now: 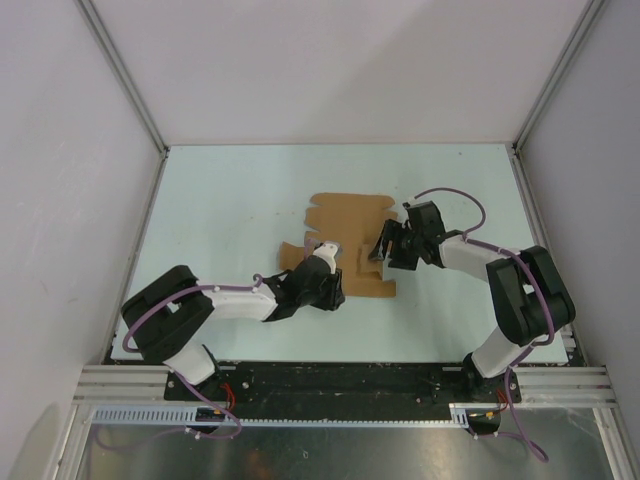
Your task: Fold the paper box
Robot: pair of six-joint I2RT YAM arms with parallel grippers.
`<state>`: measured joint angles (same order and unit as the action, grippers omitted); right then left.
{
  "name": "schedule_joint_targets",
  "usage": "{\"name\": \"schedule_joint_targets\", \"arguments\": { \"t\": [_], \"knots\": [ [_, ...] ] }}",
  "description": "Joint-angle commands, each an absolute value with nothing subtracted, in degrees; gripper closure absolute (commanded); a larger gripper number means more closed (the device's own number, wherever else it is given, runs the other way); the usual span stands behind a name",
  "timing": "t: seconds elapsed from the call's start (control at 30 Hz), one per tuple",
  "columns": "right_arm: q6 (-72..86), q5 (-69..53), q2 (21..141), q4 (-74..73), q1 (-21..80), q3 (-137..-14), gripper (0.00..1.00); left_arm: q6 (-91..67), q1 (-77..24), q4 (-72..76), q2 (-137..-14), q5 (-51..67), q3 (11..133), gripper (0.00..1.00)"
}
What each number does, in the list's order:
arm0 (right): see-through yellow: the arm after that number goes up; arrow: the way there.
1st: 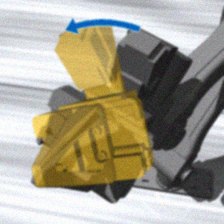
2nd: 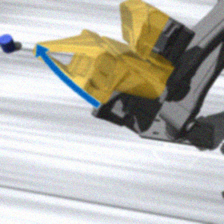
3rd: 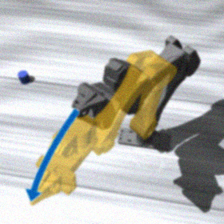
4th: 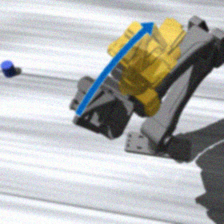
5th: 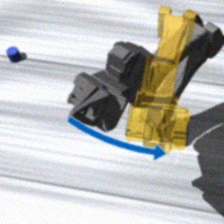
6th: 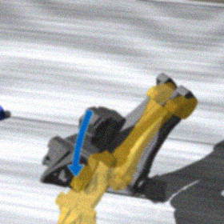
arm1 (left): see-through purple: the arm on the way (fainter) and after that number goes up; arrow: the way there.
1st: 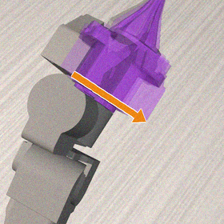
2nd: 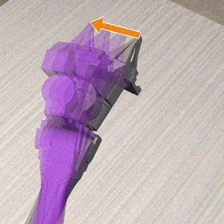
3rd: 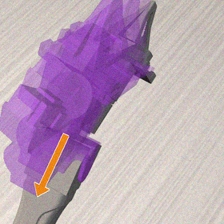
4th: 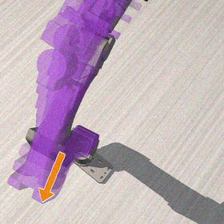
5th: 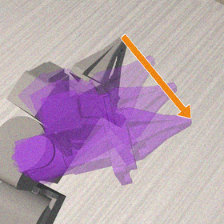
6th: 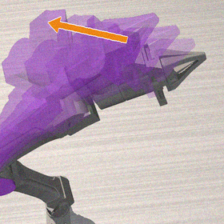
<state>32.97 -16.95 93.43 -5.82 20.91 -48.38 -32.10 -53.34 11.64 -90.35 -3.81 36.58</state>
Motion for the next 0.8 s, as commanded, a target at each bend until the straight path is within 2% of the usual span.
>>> {"name": "schedule_joint_targets", "arguments": {
  "t": [0.0, 0.13, 0.2, 0.43, 0.77],
  "knots": [
    [32.87, -15.73, 93.34, -4.57, 21.09, -49.57, 0.32, -32.87, -53.35, 10.28, -88.95, -4.04, 35.42, 0.62],
    [32.52, -14.86, 92.81, -4.92, 21.09, -49.57, 0.44, -32.87, -53.35, 10.28, -88.94, -4.04, 35.33, 0.62],
    [32.35, -14.77, 92.73, -4.92, 21.01, -49.57, 0.46, -32.87, -53.35, 10.28, -89.03, -4.04, 35.33, 0.62],
    [31.64, -13.71, 92.55, -6.06, 21.09, -49.57, 0.64, -32.96, -53.35, 10.28, -89.12, -3.87, 35.51, 0.62],
    [29.09, -10.28, 90.88, -8.96, 20.92, -49.57, 0.84, -33.05, -53.35, 10.28, -89.03, -3.69, 35.6, 0.63]
  ]
}}
